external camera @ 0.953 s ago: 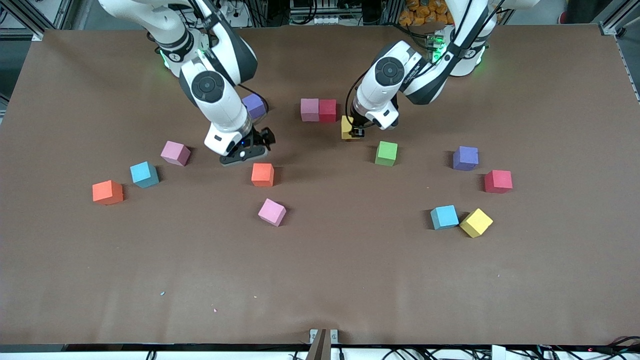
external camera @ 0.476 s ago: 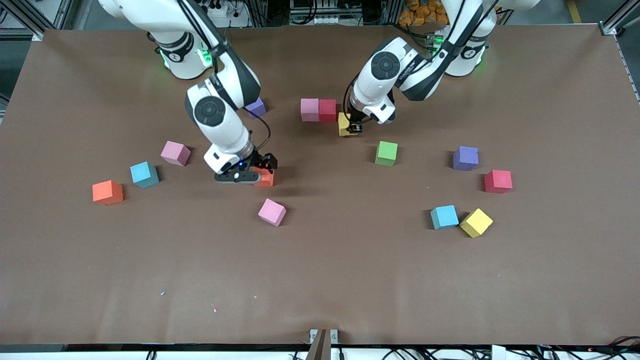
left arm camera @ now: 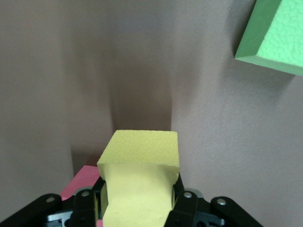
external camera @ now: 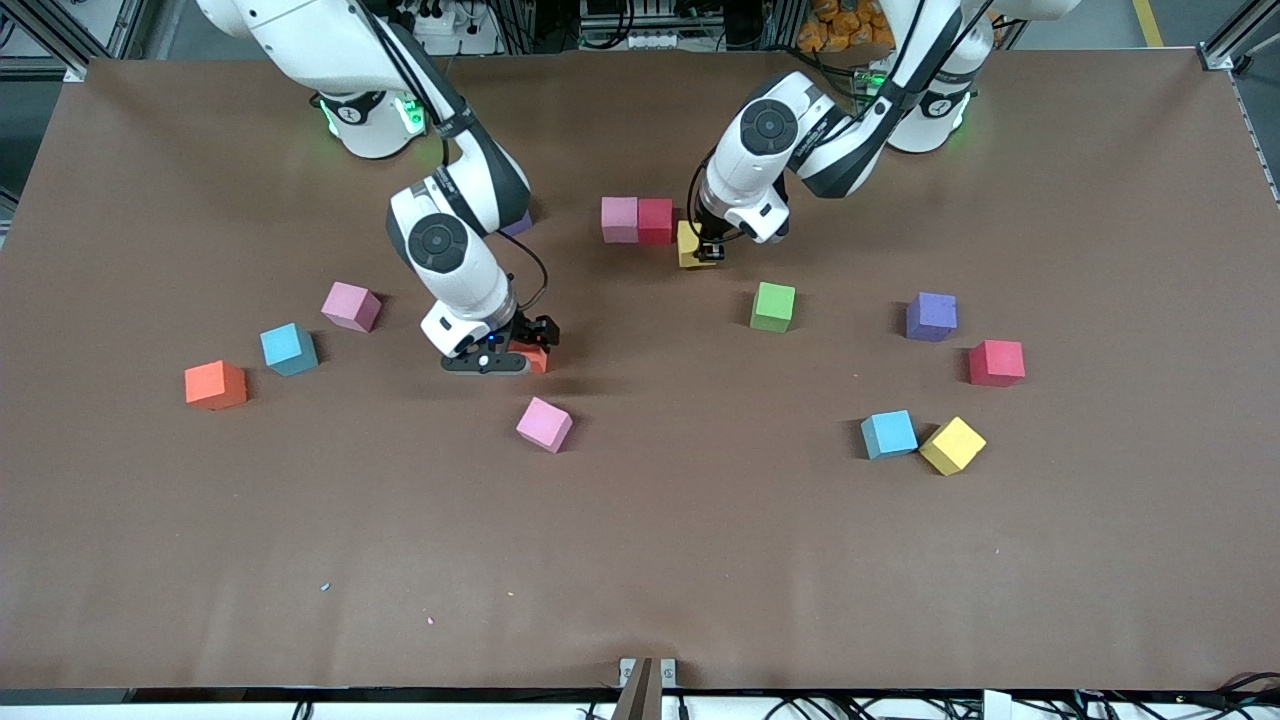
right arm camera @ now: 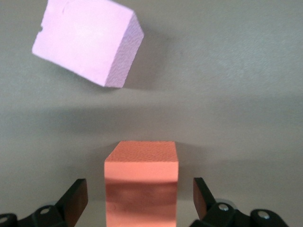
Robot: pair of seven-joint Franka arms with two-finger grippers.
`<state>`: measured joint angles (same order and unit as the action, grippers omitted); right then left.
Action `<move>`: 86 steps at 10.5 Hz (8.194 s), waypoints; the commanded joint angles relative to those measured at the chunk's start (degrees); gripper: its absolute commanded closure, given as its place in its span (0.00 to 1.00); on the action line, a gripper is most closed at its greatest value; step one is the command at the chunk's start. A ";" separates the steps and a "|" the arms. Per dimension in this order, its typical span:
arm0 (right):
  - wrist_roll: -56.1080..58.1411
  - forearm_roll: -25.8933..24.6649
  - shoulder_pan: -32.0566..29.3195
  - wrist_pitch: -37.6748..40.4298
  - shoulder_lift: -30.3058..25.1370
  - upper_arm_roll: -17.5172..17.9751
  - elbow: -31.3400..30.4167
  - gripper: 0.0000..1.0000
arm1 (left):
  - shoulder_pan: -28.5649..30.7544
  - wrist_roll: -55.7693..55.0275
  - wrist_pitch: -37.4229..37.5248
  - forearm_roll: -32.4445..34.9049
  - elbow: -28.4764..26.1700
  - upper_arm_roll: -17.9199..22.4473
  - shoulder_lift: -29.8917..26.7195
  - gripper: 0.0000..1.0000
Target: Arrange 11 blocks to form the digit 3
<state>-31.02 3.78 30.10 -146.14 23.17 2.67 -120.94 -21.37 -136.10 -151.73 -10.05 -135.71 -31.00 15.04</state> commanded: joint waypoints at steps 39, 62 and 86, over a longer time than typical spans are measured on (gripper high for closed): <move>-30.85 -4.13 19.12 -3.36 -3.57 3.31 -5.71 1.00 | -5.53 -0.22 -2.53 -0.58 -2.73 -0.03 -0.44 0.00; -34.19 -4.22 20.78 -6.08 -0.24 3.39 -5.53 1.00 | 14.69 19.38 20.16 15.94 21.80 0.85 7.11 0.00; -24.81 -5.80 15.96 4.26 -5.41 3.39 -3.08 0.00 | 13.28 10.68 24.39 22.79 14.33 1.64 8.34 0.00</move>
<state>-58.63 -1.33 47.72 -145.88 20.36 5.63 -124.42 -7.70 -123.93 -126.25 11.15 -120.44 -29.15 23.66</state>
